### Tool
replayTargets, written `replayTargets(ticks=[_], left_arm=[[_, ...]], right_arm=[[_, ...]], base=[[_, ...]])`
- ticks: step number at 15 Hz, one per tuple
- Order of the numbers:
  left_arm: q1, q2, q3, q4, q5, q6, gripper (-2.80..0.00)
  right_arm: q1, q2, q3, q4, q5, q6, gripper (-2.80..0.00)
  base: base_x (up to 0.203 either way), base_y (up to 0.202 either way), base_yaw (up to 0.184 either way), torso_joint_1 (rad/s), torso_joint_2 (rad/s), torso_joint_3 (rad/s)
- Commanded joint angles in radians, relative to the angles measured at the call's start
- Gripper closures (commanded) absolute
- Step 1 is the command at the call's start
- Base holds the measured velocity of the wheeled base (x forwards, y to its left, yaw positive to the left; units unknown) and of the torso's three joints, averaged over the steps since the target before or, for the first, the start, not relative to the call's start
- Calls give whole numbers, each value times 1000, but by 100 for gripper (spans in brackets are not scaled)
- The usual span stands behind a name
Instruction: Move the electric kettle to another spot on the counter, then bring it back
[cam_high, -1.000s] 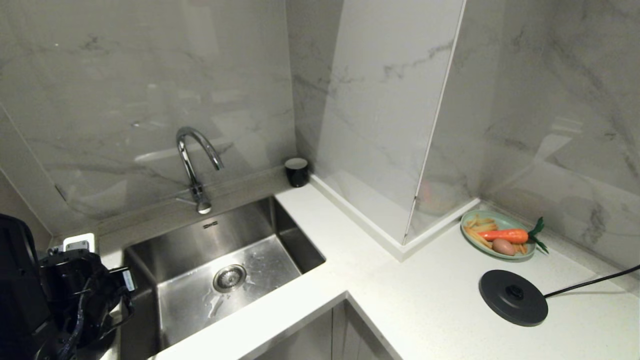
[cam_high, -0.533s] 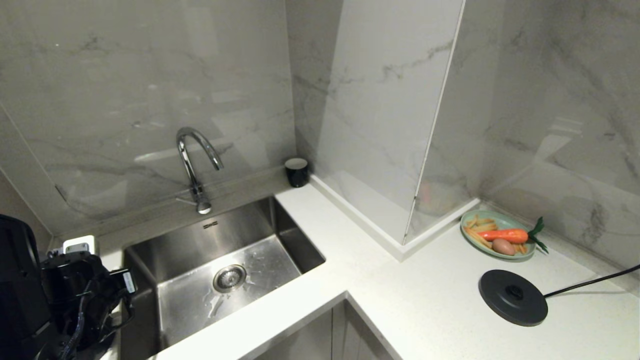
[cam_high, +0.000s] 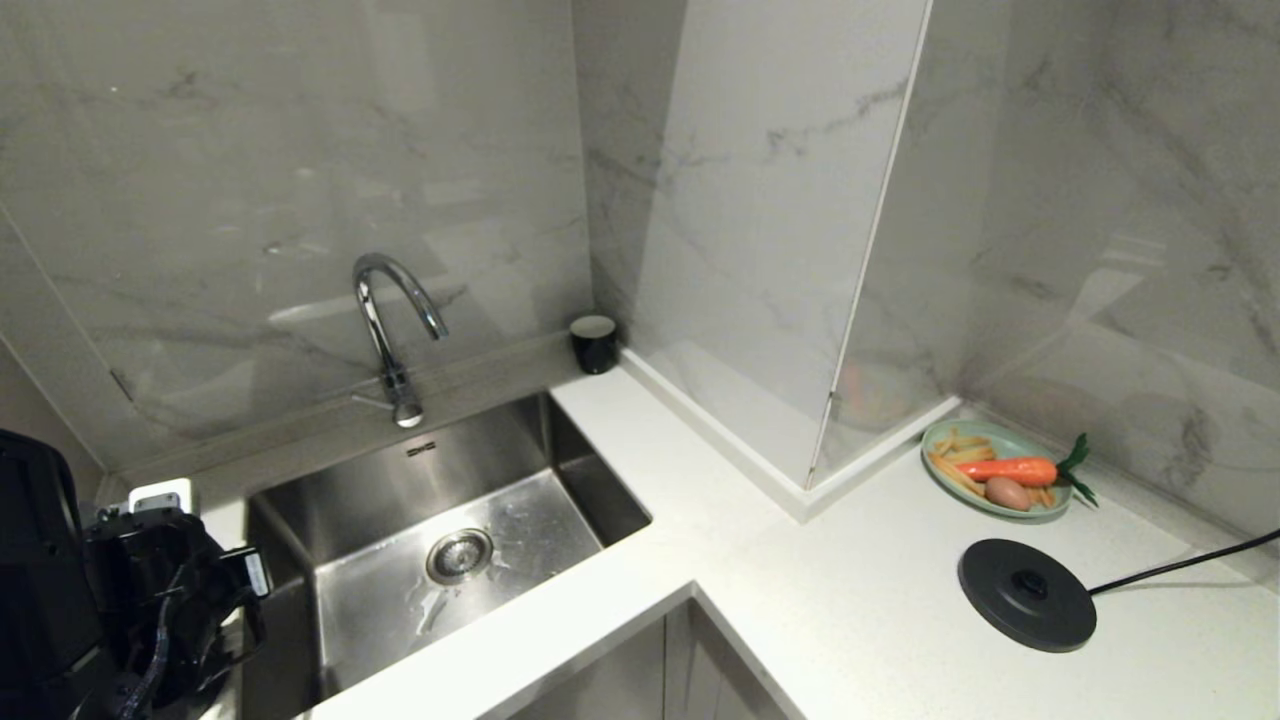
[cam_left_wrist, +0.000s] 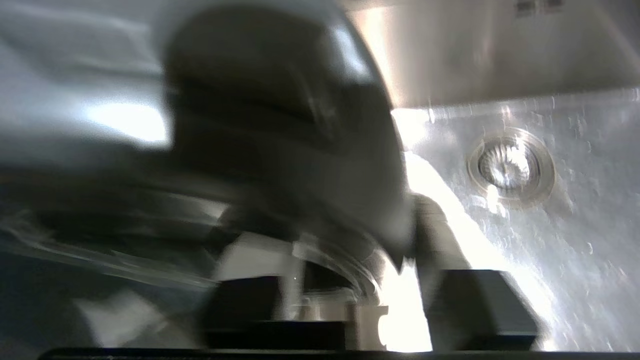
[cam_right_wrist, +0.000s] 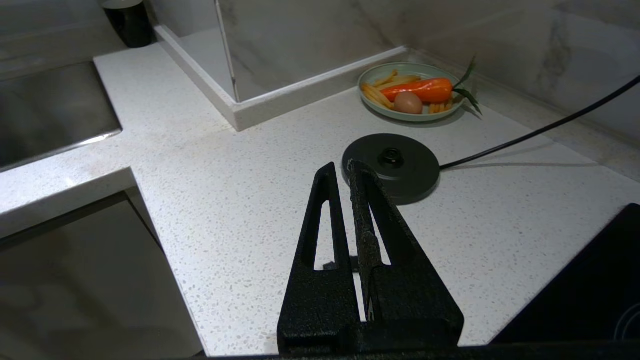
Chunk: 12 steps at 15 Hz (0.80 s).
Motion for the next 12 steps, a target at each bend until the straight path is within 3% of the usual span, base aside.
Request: replayTargets(ticks=[1,12], left_arm=[[1,-4,-1,-14,0,-2,-280],[-7,-37,64,-14,2,-23,-280]], right_arm=[[0,-2,0,0,0,-1,0],[0,-2,0,0,0,-1,0]], base=[[0,0,0,0,0,0],[0,0,0,0,0,0]])
